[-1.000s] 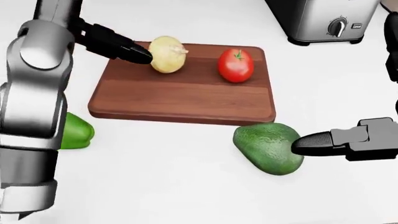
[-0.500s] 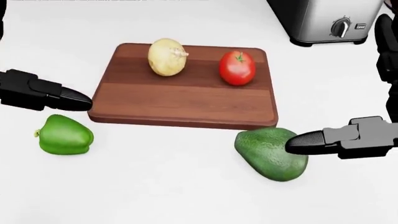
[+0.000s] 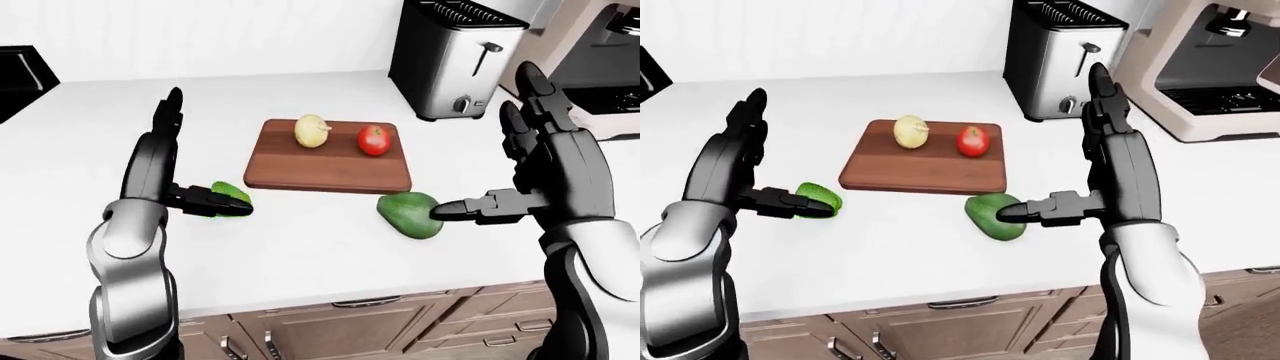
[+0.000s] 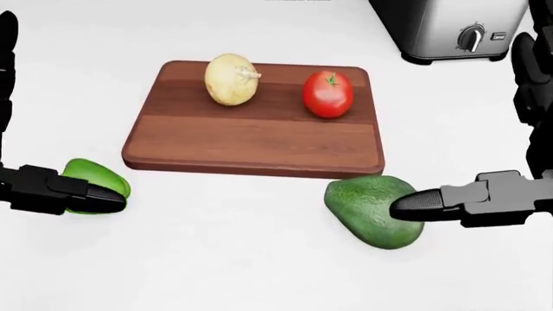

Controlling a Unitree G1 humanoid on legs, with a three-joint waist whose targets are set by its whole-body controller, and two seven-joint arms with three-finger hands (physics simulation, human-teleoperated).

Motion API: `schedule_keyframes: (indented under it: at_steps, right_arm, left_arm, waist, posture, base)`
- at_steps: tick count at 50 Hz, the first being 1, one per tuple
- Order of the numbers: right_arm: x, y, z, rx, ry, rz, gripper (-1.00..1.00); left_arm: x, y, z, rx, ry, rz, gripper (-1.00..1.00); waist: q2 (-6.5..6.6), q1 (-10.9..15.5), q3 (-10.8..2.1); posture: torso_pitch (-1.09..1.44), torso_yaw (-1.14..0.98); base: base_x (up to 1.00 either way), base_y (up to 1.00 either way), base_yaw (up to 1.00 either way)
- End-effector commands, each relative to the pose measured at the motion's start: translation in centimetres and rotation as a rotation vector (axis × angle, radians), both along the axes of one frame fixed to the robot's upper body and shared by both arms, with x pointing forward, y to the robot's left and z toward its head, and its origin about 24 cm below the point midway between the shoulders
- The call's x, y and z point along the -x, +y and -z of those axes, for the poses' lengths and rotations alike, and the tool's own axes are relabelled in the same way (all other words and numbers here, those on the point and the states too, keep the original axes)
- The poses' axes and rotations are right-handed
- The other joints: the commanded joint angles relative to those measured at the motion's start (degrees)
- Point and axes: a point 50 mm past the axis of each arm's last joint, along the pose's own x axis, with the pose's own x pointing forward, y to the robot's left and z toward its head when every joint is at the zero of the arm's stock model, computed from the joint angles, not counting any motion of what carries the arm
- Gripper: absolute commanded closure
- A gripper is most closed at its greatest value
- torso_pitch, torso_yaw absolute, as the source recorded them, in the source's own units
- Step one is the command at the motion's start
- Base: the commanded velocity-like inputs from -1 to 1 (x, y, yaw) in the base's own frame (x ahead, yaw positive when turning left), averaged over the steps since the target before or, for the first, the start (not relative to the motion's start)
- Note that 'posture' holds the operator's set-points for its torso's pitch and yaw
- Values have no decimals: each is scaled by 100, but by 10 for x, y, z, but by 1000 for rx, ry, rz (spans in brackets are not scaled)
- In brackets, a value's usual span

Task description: Place the avocado, onion, tomato and bell pepper on the cutting board.

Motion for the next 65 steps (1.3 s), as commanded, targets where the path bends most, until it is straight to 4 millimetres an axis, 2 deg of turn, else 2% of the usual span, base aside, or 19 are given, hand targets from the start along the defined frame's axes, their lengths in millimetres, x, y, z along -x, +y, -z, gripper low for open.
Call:
schedule_keyframes:
  at_steps: [1,12,13,15,31,39,40,49,52,53,62,63,65]
  right_arm:
    - [5,0,-11,24,-79,7,-100]
    - [4,1,-11,20,-77,7,-100]
    - [3,2,-11,18,-80,5,-100]
    - [3,2,-10,19,-78,6,-100]
    - [4,3,-8,17,-76,8,-100]
    - [4,1,-8,16,-74,11,-100]
    - [4,1,-7,15,-74,10,-100]
    - [3,1,-9,17,-75,9,-100]
    - [3,1,-9,18,-74,9,-100]
    - [3,1,-9,17,-75,10,-100]
    - [3,1,-7,14,-74,11,-100]
    - [3,1,-7,14,-74,12,-100]
    - [4,0,-7,12,-74,12,-100]
  left_arm:
    - [4,0,-11,-15,-70,1,-100]
    - [3,0,11,-18,-21,9,-100]
    - [3,4,21,-38,1,-5,-100]
    - [3,5,25,-44,10,-12,-100]
    - [1,1,36,-31,34,4,-100]
    - [-2,-2,38,-24,42,16,-55]
    - [-2,-3,38,-25,41,19,-43]
    - [-1,-3,34,-30,38,27,-11]
    - [-1,-4,33,-20,34,31,13]
    - [-2,-4,33,-23,36,33,33]
    - [0,-3,30,-31,29,27,55]
    - [0,-2,29,-35,27,25,71]
    - [2,-1,27,-36,23,22,70]
  waist:
    - [1,0,-113]
    - [7,-3,-126]
    - [7,-2,-126]
    - [12,-4,-129]
    - [25,4,-162]
    - [27,12,-161]
    - [26,14,-160]
    - [19,9,-145]
    - [16,4,-145]
    - [15,3,-144]
    - [21,-1,-173]
    - [22,-1,-177]
    - [24,-2,-183]
  posture:
    - [0,0]
    - [0,0]
    - [0,0]
    - [0,0]
    - [0,0]
    - [0,0]
    - [0,0]
    - [0,0]
    - [0,0]
    - [0,0]
    - [0,0]
    - [0,0]
    - [0,0]
  base:
    - [0,0,0]
    - [0,0,0]
    - [0,0,0]
    - [0,0,0]
    - [0,0,0]
    - [0,0,0]
    - [0,0,0]
    - [0,0,0]
    - [0,0,0]
    - [0,0,0]
    - [0,0,0]
    - [0,0,0]
    - [0,0,0]
